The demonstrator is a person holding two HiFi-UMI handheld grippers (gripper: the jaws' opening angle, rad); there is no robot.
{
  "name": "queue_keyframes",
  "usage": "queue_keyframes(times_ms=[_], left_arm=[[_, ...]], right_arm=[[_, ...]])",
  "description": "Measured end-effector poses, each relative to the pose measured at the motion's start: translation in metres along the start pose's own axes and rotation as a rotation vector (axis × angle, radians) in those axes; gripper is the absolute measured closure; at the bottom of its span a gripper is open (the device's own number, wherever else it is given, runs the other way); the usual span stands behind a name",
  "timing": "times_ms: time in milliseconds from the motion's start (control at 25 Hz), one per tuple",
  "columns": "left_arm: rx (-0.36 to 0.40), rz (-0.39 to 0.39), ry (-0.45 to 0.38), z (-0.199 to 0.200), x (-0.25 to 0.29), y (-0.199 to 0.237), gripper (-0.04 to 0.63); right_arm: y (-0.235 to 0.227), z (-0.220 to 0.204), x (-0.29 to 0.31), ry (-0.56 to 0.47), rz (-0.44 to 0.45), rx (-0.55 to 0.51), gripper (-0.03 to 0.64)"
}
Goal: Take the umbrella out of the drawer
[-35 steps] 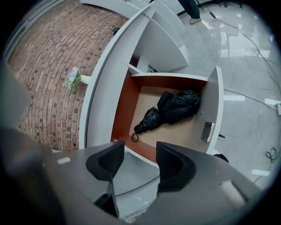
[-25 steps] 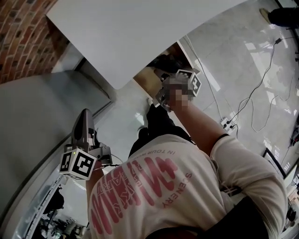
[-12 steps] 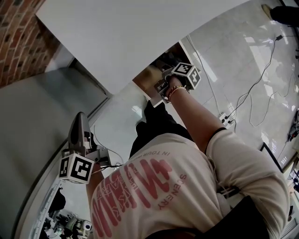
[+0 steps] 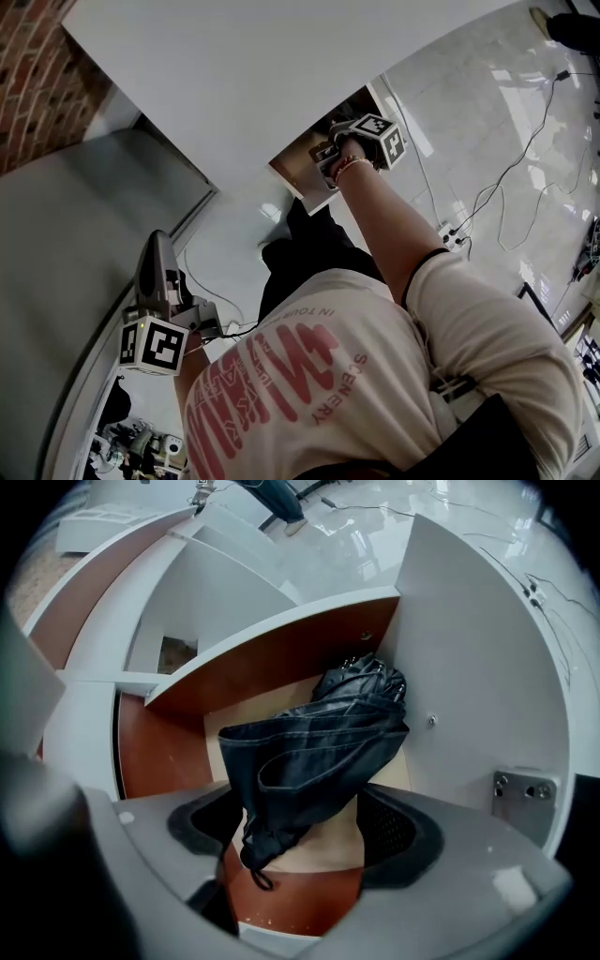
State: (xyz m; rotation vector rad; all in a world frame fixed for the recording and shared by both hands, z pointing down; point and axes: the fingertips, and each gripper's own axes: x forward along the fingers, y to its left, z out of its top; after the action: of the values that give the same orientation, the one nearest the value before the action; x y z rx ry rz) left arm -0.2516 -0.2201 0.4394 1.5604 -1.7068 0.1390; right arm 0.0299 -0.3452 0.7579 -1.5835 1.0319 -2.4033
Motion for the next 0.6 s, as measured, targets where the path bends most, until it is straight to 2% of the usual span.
queue_keyframes(times_ms=[600], left_arm=[[-0.011, 0.015, 0.052, -0.025, 0.022, 0.02, 0.592]], right_arm=[[-0.024, 0.014, 0.036, -0.09, -0.05, 0.155, 0.229]])
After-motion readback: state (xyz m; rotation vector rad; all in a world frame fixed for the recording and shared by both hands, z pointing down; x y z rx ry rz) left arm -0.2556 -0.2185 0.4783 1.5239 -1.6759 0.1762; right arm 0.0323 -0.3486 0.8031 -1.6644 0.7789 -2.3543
